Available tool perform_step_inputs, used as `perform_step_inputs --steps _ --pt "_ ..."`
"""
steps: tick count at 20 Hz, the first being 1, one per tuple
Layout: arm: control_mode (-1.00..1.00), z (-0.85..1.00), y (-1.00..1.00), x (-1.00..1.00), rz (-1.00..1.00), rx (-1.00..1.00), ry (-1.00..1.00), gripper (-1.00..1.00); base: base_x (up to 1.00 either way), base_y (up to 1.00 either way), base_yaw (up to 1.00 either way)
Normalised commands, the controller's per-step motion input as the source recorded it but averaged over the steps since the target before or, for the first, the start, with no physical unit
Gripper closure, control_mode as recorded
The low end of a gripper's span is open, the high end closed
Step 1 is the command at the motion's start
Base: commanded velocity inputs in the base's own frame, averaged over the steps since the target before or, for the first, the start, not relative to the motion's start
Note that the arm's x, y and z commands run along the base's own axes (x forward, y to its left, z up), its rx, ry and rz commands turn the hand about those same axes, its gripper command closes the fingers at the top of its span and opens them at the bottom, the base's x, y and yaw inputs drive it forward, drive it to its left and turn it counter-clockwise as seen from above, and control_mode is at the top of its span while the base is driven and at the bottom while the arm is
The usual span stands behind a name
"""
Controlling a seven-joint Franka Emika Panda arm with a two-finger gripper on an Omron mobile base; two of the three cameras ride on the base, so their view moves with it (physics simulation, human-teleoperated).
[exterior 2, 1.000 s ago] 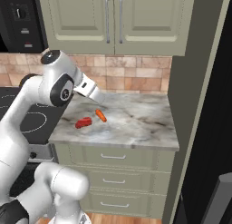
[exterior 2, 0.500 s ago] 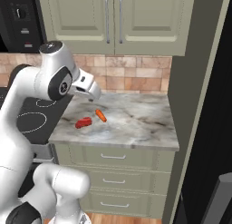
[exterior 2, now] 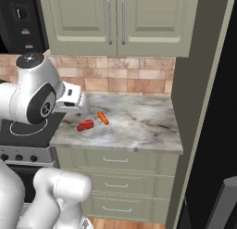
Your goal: Open the fridge, remove the kiwi, carrot, and steak, and place them on any counter.
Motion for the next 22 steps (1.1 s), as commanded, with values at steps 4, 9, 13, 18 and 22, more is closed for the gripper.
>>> perform_step_inputs --steps 4,9,13,18,22 --pt "-1.0 0.04 0.0 -0.81 0.14 -0.05 0.0 -1.0 0.0 0.0 0.0" --pt "-1.0 0.0 0.0 -0.75 0.14 -0.05 0.01 -1.0 0.0 0.0 0.0" --pt "1.0 0.0 0.0 0.0 0.0 0.0 0.0 -1.0 -0.55 -0.06 0.1" --pt "1.0 0.0 0.0 0.0 0.0 0.0 0.0 -1.0 -0.86 -0.34 0.04" --pt "1.0 0.0 0.0 0.0 0.0 0.0 0.0 -1.0 -0.52 -0.64 0.0"
